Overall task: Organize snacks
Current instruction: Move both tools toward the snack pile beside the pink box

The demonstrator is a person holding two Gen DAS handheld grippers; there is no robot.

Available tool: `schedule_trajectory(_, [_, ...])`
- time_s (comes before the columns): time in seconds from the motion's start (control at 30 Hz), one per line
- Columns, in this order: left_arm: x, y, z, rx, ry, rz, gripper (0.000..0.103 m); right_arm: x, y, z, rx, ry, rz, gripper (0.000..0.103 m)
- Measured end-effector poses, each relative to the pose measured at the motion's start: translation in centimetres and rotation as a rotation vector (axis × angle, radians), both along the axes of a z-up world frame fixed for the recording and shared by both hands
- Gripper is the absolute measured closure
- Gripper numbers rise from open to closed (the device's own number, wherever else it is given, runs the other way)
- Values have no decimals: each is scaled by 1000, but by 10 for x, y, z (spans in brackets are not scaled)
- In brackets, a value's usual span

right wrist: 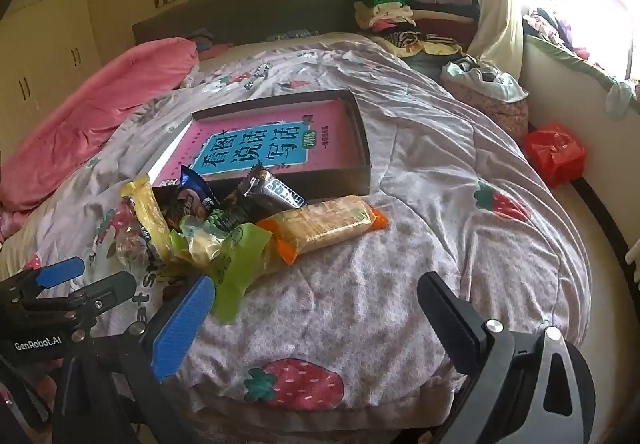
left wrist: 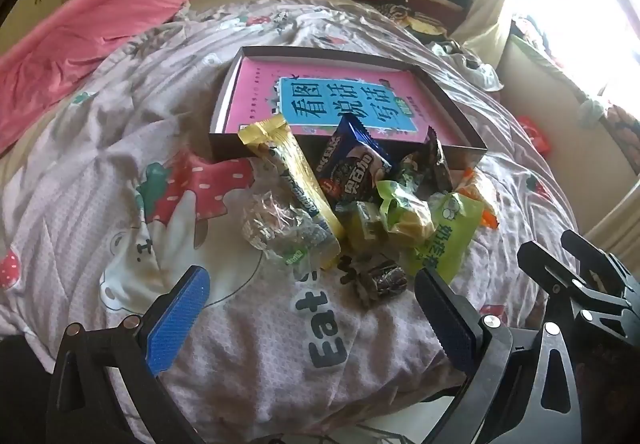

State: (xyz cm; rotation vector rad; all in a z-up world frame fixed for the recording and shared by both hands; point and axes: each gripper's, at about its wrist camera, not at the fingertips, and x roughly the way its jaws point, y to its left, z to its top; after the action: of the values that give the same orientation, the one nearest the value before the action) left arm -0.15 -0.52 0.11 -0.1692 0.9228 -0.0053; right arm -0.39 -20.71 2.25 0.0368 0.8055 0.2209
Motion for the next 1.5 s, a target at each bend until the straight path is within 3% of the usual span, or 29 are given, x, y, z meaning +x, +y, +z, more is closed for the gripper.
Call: schedule_trajectory(1.5, [0,-3,-3,4,3,-5,1,2,-2,-4,0,12,-10,1])
